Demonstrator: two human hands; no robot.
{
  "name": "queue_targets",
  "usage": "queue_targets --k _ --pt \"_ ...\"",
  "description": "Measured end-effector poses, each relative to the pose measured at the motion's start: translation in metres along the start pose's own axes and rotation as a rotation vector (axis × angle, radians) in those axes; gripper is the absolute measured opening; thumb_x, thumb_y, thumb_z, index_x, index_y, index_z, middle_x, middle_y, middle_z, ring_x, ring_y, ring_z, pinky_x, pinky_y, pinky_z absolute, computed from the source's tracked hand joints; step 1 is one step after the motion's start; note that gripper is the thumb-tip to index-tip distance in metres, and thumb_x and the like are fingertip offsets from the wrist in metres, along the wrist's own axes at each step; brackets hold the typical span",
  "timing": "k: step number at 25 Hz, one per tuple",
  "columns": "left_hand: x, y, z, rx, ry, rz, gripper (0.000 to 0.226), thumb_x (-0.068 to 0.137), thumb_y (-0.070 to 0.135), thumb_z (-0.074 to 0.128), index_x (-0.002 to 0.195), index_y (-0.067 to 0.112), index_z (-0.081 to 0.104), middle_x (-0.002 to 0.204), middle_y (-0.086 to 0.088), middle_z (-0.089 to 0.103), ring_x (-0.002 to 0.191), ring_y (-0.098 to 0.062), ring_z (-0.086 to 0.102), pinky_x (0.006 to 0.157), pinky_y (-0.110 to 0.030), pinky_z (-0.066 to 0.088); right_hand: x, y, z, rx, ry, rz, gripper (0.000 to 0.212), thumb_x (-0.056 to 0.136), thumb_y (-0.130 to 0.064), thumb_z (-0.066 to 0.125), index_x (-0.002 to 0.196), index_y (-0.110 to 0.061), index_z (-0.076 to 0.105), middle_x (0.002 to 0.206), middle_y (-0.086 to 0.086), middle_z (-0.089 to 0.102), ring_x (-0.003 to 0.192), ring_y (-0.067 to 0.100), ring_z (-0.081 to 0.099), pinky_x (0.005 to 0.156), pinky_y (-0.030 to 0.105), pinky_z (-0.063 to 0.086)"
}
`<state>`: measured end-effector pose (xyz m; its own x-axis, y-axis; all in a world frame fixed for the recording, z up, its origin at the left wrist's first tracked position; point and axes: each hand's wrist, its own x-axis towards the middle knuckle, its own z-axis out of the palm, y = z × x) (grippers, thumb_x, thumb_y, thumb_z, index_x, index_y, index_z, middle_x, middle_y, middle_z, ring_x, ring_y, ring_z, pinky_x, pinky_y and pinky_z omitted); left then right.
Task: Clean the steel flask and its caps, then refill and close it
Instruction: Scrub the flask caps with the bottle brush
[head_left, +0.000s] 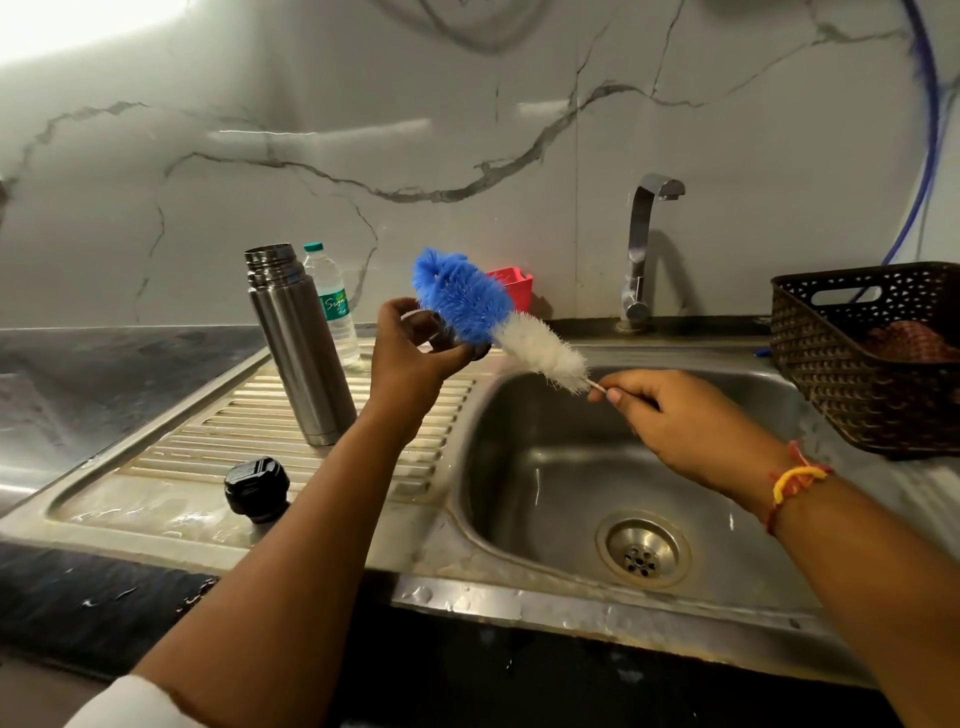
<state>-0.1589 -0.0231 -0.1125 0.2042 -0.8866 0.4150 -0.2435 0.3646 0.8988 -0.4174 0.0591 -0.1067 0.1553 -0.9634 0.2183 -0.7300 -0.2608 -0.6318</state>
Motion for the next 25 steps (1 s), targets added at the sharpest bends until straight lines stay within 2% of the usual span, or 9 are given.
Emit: queue_targets --k 4,6,11,15,18,20,21,23,25 --pt "0.002 -0.002 -0.003 0.114 0.066 0.031 0.083 0.072 0.014 0.091 0.134 0.018 0.037 0.120 -0.001 0.065 0.100 -0.009 0.069 0.090 -0.031 0.059 0.001 0.000 -0.001 -0.030 -0.048 0.029 0.024 0.102 -0.031 0.046 0.108 -0.037 0.068 0.096 0.002 0.069 0.090 0.021 0.062 0.085 0.043 0.052" --pt "-0.001 -0.002 0.000 0.227 0.035 0.062 0.084 0.073 0.019 0.091 0.135 0.020 0.034 0.126 -0.003 0.065 0.102 -0.014 0.068 0.092 -0.035 0.058 0.001 0.001 0.002 -0.040 -0.062 0.032 0.024 0.102 -0.030 0.047 0.108 -0.038 0.068 0.103 -0.001 0.069 0.096 0.018 0.061 0.091 0.042 0.052" --pt "0.000 -0.002 0.004 0.397 0.041 0.126 0.093 0.074 0.015 0.090 0.145 0.018 0.028 0.119 -0.001 0.063 0.088 -0.007 0.066 0.080 -0.015 0.046 -0.001 0.001 -0.004 -0.106 -0.019 0.051 0.026 0.101 -0.028 0.049 0.120 -0.035 0.066 0.112 -0.003 0.069 0.097 0.014 0.058 0.086 0.033 0.049" --pt "0.010 -0.010 -0.003 0.464 0.135 0.128 0.096 0.066 0.020 0.094 0.139 0.023 0.030 0.118 -0.012 0.064 0.103 -0.026 0.066 0.090 -0.037 0.055 -0.005 -0.003 -0.013 -0.165 -0.017 0.020 0.029 0.099 -0.030 0.054 0.127 -0.033 0.063 0.114 -0.006 0.068 0.087 0.006 0.055 0.074 0.022 0.041" --pt "0.016 -0.017 -0.013 0.456 0.206 0.113 0.091 0.066 0.024 0.093 0.136 0.023 0.035 0.114 -0.009 0.064 0.104 -0.026 0.065 0.092 -0.045 0.056 -0.006 0.000 -0.021 -0.208 0.032 0.043 0.029 0.098 -0.031 0.054 0.126 -0.034 0.063 0.110 -0.005 0.070 0.091 0.012 0.058 0.081 0.031 0.049" --pt "0.017 -0.019 -0.017 0.393 0.252 0.066 0.084 0.070 0.027 0.090 0.138 0.021 0.040 0.119 -0.009 0.061 0.106 -0.025 0.064 0.094 -0.041 0.055 -0.005 0.004 -0.026 -0.249 0.109 0.061 0.030 0.099 -0.033 0.053 0.127 -0.035 0.063 0.106 -0.002 0.071 0.090 0.016 0.061 0.083 0.038 0.053" --pt "0.017 -0.018 -0.018 0.306 0.262 0.011 0.081 0.075 0.027 0.088 0.141 0.021 0.041 0.123 -0.010 0.059 0.108 -0.024 0.063 0.094 -0.037 0.054 -0.006 0.003 -0.026 -0.243 0.129 0.056 0.029 0.099 -0.033 0.052 0.127 -0.034 0.063 0.101 -0.002 0.070 0.086 0.015 0.060 0.079 0.037 0.054" --pt "0.015 -0.011 -0.016 -0.024 0.240 -0.159 0.070 0.087 0.025 0.079 0.146 0.022 0.041 0.126 -0.008 0.054 0.109 -0.023 0.061 0.096 -0.037 0.055 -0.007 -0.003 -0.022 -0.134 0.122 0.048 0.027 0.100 -0.032 0.050 0.123 -0.032 0.064 0.084 -0.007 0.064 0.072 0.009 0.054 0.060 0.027 0.044" --pt "0.011 -0.002 -0.014 -0.393 0.191 -0.316 0.051 0.097 0.023 0.067 0.143 0.016 0.046 0.126 -0.009 0.056 0.107 -0.022 0.063 0.098 -0.040 0.057 -0.009 -0.009 -0.016 0.001 0.049 0.085 0.024 0.102 -0.029 0.048 0.118 -0.030 0.065 0.075 -0.008 0.055 0.064 0.007 0.046 0.054 0.022 0.031"
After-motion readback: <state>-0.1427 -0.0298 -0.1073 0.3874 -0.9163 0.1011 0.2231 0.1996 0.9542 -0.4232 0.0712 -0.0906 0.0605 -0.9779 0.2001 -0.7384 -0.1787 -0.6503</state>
